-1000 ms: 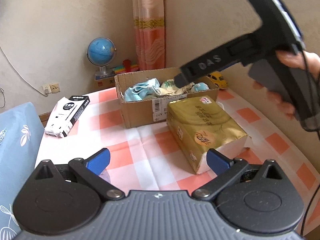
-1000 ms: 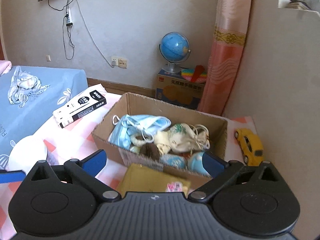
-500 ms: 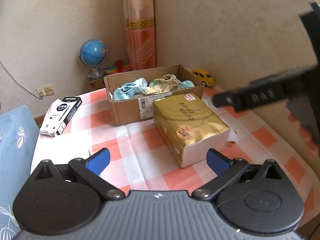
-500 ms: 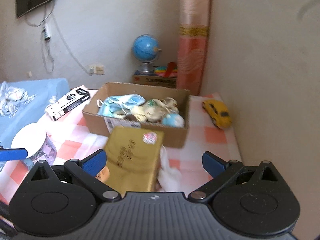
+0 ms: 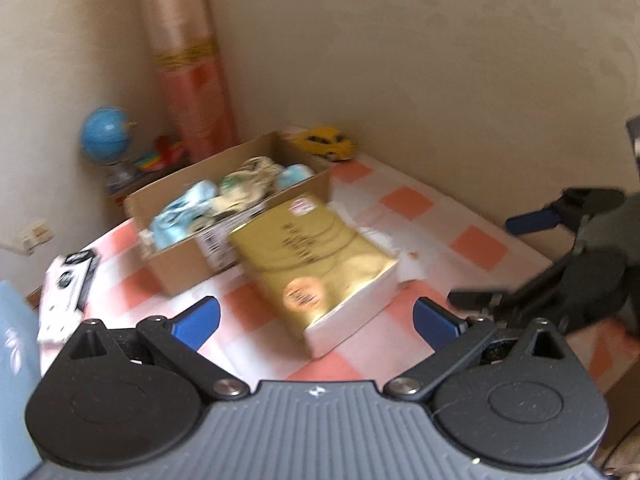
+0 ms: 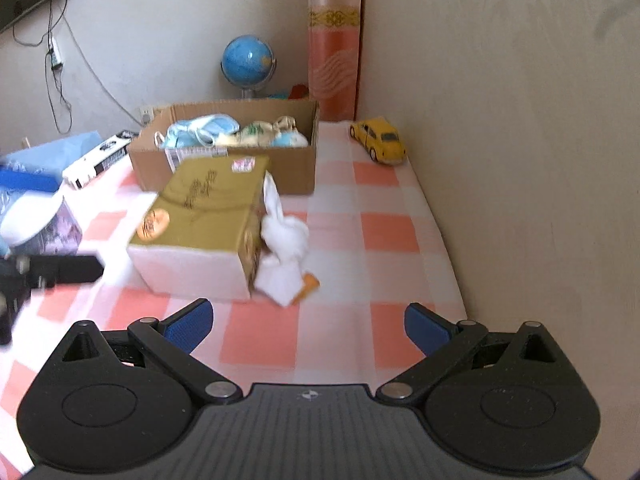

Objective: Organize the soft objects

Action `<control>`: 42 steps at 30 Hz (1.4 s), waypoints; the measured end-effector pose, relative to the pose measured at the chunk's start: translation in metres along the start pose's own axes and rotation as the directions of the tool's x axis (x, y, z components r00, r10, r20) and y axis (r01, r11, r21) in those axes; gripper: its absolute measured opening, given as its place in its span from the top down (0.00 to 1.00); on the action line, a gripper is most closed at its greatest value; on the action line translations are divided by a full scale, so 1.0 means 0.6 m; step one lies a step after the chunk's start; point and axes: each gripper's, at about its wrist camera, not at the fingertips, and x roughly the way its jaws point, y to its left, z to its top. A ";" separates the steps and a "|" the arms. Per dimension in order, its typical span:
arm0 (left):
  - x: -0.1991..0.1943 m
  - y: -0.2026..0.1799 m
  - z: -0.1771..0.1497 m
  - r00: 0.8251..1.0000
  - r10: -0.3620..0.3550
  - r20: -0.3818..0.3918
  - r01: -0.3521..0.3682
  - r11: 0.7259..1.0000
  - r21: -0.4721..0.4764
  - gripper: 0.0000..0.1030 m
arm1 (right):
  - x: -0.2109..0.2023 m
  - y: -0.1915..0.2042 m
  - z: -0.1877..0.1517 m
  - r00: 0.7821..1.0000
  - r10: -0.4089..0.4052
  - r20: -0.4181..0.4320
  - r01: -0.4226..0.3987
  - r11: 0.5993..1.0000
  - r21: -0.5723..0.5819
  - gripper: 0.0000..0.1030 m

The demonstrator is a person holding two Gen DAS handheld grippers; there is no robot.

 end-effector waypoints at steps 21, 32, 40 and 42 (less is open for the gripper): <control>0.201 -0.111 0.169 0.956 -0.089 -0.280 0.210 0.873 0.440 0.23 | 0.012 -0.047 -0.041 0.998 0.057 -0.029 -0.054 0.995 0.080 0.00; 0.270 -0.120 0.174 0.896 -0.101 -0.433 0.290 0.870 0.398 0.32 | 0.036 -0.065 -0.052 0.996 0.068 -0.053 -0.061 0.990 0.128 0.00; 0.308 -0.126 0.171 0.854 -0.090 -0.512 0.299 0.891 0.342 0.33 | 0.042 -0.077 -0.054 0.996 0.072 -0.058 -0.063 0.986 0.155 0.00; 0.313 -0.129 0.168 0.847 -0.104 -0.522 0.312 0.892 0.328 0.33 | 0.044 -0.077 -0.054 0.995 0.075 -0.058 -0.065 0.985 0.159 0.00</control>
